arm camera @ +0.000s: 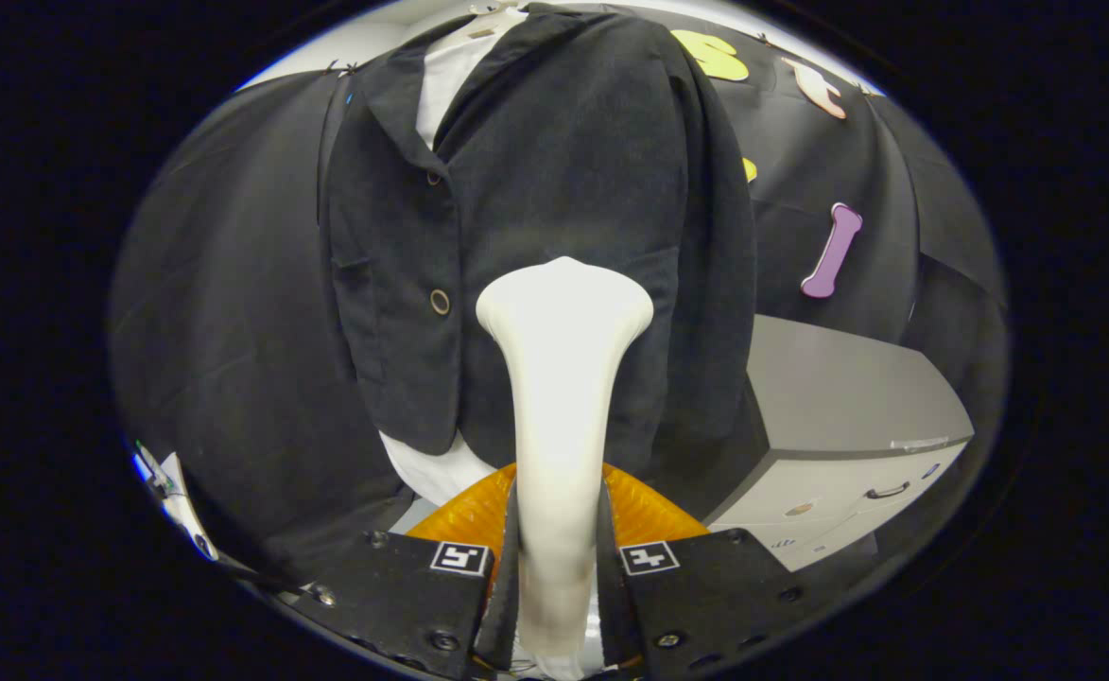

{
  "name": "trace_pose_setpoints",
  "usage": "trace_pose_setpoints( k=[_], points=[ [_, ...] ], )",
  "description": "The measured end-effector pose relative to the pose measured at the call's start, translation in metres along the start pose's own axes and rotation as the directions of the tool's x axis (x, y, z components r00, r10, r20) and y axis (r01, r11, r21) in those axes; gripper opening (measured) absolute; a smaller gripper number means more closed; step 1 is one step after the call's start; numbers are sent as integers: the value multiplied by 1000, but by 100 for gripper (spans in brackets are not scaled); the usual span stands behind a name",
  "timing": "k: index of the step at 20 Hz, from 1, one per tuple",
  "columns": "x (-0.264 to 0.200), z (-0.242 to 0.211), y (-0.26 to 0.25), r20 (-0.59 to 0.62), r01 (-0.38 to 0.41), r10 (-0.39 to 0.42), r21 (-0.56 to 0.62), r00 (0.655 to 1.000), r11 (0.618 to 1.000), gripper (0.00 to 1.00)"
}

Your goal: Iron the clothes twice with a garment steamer, once on the left side and once on the right side.

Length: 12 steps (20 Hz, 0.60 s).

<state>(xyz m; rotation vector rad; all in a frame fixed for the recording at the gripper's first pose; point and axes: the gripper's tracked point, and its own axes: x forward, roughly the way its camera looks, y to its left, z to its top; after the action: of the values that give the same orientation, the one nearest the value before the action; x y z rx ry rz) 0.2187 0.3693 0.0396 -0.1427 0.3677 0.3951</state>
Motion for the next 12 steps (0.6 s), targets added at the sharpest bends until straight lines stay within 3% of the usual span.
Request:
trace_pose_setpoints(
  k=[12],
  points=[
    [18,-54,5,-109,-8,7,-12,994,1000,37]
  ],
)
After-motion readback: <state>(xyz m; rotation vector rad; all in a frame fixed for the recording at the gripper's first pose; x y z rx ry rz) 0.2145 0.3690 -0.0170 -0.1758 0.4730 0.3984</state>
